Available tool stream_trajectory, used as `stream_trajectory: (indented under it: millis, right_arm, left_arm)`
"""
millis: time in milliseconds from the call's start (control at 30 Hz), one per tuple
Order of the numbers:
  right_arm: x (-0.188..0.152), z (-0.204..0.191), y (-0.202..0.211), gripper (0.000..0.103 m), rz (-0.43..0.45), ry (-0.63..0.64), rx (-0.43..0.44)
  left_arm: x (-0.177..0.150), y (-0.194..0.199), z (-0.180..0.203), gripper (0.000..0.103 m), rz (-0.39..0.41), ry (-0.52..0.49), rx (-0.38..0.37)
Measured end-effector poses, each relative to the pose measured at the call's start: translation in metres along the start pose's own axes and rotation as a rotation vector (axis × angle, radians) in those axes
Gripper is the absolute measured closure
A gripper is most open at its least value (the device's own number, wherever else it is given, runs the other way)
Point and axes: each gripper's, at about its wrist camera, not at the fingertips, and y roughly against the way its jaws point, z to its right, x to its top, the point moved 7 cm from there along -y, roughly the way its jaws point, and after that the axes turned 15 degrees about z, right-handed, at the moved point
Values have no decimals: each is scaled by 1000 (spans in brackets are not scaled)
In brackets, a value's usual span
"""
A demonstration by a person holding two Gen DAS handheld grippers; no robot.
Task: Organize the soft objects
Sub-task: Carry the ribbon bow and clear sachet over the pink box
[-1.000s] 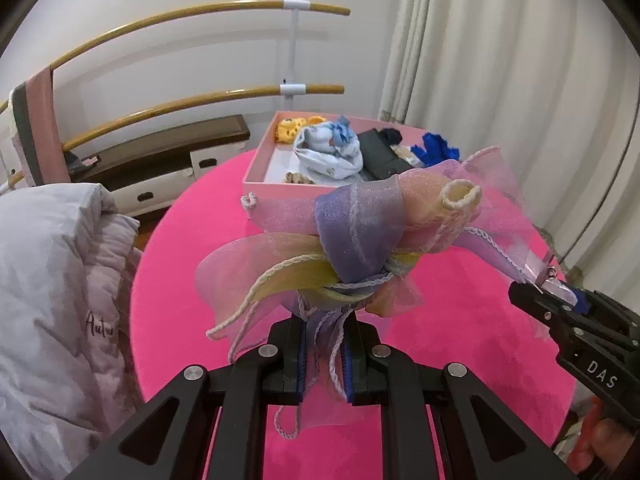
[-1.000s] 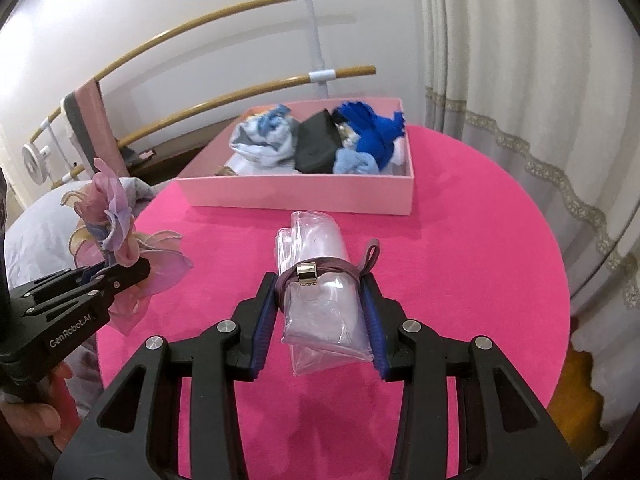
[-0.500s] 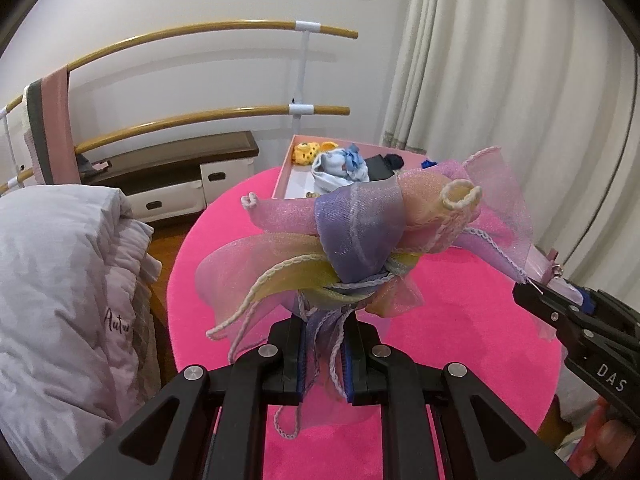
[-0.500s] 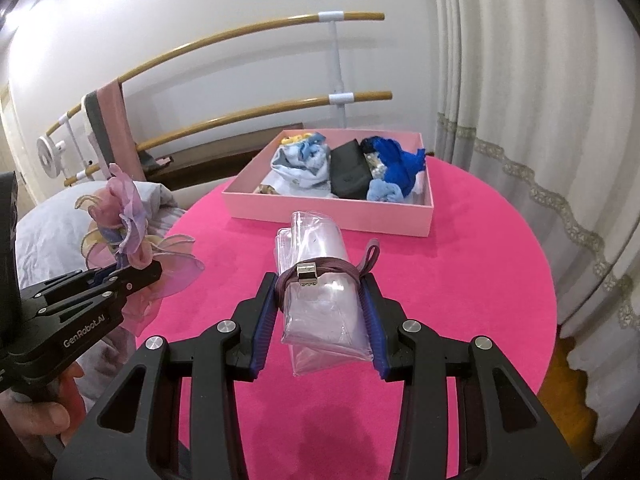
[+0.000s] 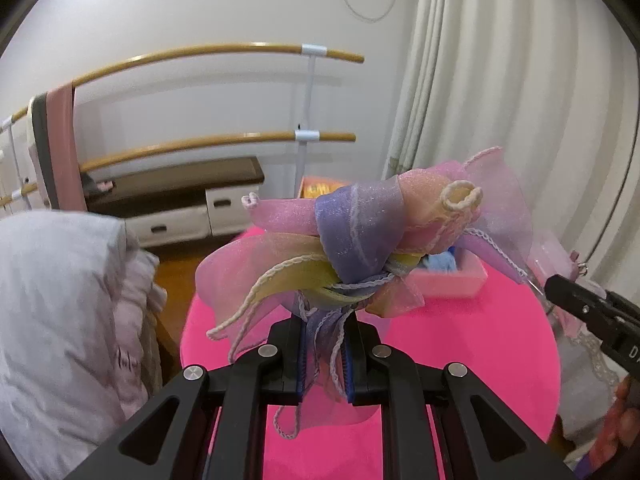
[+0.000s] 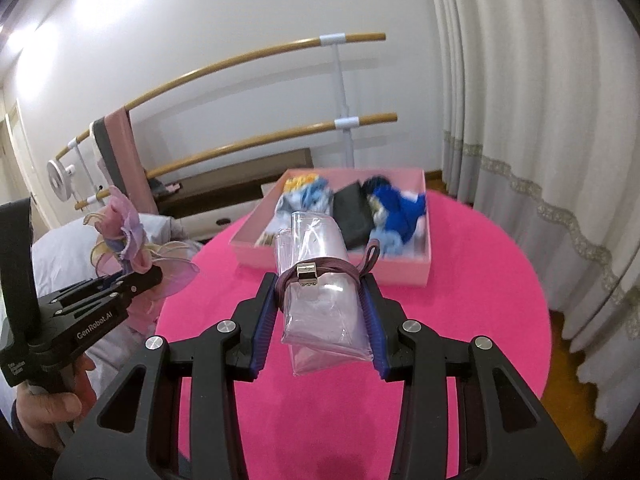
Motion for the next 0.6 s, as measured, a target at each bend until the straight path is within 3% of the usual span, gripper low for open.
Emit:
stream_trajectory:
  millis: [267, 600]
  right_arm:
    - [51, 14, -39, 65, 32, -27, 25]
    - [83, 32, -108, 65, 7, -117, 71]
  left_arm:
    - [48, -40, 12, 92, 35, 9, -20]
    - [85, -127, 20, 91, 11, 9, -45]
